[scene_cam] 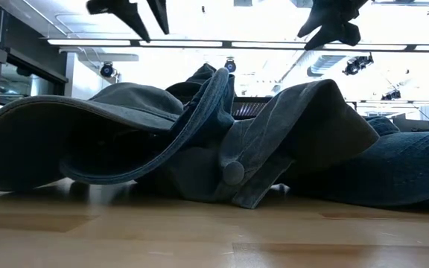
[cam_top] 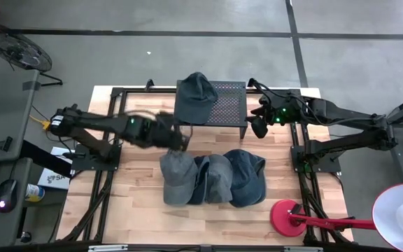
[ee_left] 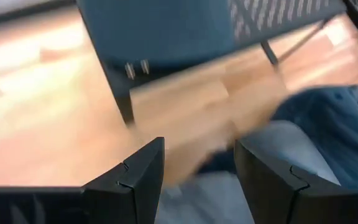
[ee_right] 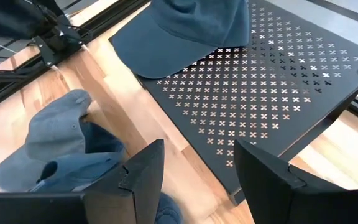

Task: Pick & Place hat
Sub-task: Put the left gray cap on the shelf

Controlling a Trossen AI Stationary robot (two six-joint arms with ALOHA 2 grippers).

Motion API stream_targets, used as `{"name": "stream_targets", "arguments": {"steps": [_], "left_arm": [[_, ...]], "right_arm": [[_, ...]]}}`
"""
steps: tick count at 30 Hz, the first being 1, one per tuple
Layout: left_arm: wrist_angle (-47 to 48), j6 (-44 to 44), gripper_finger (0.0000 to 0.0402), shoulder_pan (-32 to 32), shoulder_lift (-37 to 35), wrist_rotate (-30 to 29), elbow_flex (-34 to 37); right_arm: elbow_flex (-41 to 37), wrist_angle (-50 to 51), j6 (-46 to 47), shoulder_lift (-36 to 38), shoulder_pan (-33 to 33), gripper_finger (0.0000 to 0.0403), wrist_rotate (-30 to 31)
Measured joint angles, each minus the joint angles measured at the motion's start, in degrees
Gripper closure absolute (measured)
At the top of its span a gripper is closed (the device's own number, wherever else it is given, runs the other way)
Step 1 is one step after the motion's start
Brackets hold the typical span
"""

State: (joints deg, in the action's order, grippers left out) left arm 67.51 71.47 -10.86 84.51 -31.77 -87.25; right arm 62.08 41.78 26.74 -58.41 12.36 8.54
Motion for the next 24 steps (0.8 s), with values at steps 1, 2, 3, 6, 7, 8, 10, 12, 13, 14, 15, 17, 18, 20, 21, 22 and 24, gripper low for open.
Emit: {"name": "stream_targets", "arguments": {"steps": [1,2,3,6,7,8,10,12,13,14,15,17,18,20,21,22,24], "left_arm": [[0.1,2.8,0.0211,-1.5,0.0,0.0,0.9],[0.0,5.5,0.0211,-3.1,0.0,0.2,1.9],[-0.1,8.1,0.0211,-4.6,0.0,0.7,2.9],[-2.3,15.2,0.0211,-8.7,0.0,2.1,6.8],[-3.9,17.3,0.0211,-9.9,0.0,2.6,8.2],[-5.5,19.0,0.0211,-10.9,0.0,3.1,9.7],[-8.4,21.7,0.0211,-12.7,0.0,4.4,12.2],[-12.2,24.0,0.0211,-14.1,0.0,4.7,14.7],[-14.3,25.0,0.0211,-14.7,0.0,4.9,16.0],[-16.3,25.9,0.0211,-15.1,0.0,4.9,17.3],[-17.8,26.7,0.0211,-15.4,0.0,4.9,18.4],[-20.3,27.7,0.0211,-15.6,0.0,5.5,19.9],[-21.1,27.9,0.0211,-15.6,0.0,6.0,20.5],[-21.4,27.9,0.0211,-15.5,0.0,7.2,21.3],[-21.3,27.9,0.0211,-15.4,0.0,7.5,21.6],[-21.1,27.9,0.0211,-15.4,0.0,7.5,21.7],[-20.9,27.9,0.0211,-15.4,0.0,7.3,22.2]], "right_arm": [[0.0,0.0,0.0,0.0,0.0,0.0217,0.0],[0.0,0.0,0.0,0.0,0.0,0.0217,0.0],[0.0,0.0,0.0,0.0,0.0,0.0217,0.0],[0.0,0.0,-0.1,0.0,0.0,0.0217,0.0],[0.0,0.0,-0.1,0.0,0.0,0.0217,0.0],[0.0,0.0,-0.2,0.0,0.0,0.0217,0.0],[0.0,0.0,-0.2,0.0,0.0,0.0217,0.0],[0.0,0.0,-0.4,0.0,0.0,0.0217,0.0],[0.0,0.0,-0.6,0.0,0.0,0.0217,0.0],[0.0,0.0,-0.9,0.0,0.0,0.0217,0.0],[0.0,0.0,-1.2,0.0,0.0,0.0217,0.0],[0.0,0.0,-1.3,0.0,0.0,0.0217,0.0],[0.0,0.0,-1.5,0.0,0.0,0.0217,0.0],[0.0,0.0,-1.7,0.0,0.0,0.0217,0.0],[0.0,0.0,-1.7,0.0,0.0,0.0217,0.0],[0.0,0.0,-1.7,0.0,0.0,0.0217,0.0],[0.0,0.0,-1.9,0.0,0.0,0.0217,0.0]]}}
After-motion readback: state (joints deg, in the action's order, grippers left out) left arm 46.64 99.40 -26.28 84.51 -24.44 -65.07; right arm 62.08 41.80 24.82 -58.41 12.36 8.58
